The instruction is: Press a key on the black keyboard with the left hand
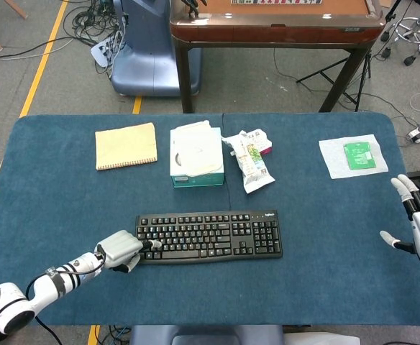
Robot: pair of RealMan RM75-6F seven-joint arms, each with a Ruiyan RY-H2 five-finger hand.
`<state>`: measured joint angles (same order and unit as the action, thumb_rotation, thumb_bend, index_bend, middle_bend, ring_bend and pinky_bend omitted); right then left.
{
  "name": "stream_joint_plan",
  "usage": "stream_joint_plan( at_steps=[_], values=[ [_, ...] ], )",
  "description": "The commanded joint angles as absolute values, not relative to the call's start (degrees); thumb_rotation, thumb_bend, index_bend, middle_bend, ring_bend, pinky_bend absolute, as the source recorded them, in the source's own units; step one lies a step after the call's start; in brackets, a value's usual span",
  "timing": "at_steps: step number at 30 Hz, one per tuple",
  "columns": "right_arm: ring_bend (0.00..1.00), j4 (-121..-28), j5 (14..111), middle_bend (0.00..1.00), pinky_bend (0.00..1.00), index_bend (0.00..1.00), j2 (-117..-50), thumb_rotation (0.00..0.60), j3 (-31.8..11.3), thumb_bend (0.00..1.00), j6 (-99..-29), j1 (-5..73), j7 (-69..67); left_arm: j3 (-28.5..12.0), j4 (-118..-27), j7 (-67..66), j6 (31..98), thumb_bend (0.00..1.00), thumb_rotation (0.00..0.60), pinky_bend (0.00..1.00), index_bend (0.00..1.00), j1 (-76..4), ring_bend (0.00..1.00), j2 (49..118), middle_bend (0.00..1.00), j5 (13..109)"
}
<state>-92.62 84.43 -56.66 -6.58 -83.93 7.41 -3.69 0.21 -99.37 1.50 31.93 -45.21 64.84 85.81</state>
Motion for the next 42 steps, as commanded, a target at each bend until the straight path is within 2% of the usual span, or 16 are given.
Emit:
stream_joint_plan(
  at_steps=[1,31,38,42],
  values=[
    [0.07,-92.5,84.4,0.03,0.04,0.00,-56.7,0.600,-6.6,0.05,-84.0,7.4,-3.8,0.7,-98.9,0.2,31.2,0.72,0.600,0.92,0.14,-45.7,0.98,65.6,0.96,84.4],
    [0.07,-91.9,84.1,0.03,0.04,0.00,-56.8,0.600,-6.4,0.05,-84.2,6.8,-4.2,2.6,-98.4,-4.9,30.5,0.72,0.600,0.92,0.14,-48.1,0.98,67.7,0.96,77.6],
    [0.07,-91.9,84.1,0.03,0.04,0.00,-56.8,0.600,-6.5,0.05,-84.3,6.7,-4.3,1.4,-101.0,-2.4,34.7,0.72,0.600,0.92,0.14,-46.9,0.97,64.9,0.96,78.5],
    [0.07,-91.9,84.1,0.03,0.04,0.00,-56.7,0.600,-6.5,0.05,-84.3,6.7,-4.4,0.6,-102.1,-0.1,38.8,0.71,0.600,0.92,0.14,-45.2,0.93,62.6,0.92,79.8]
  ],
)
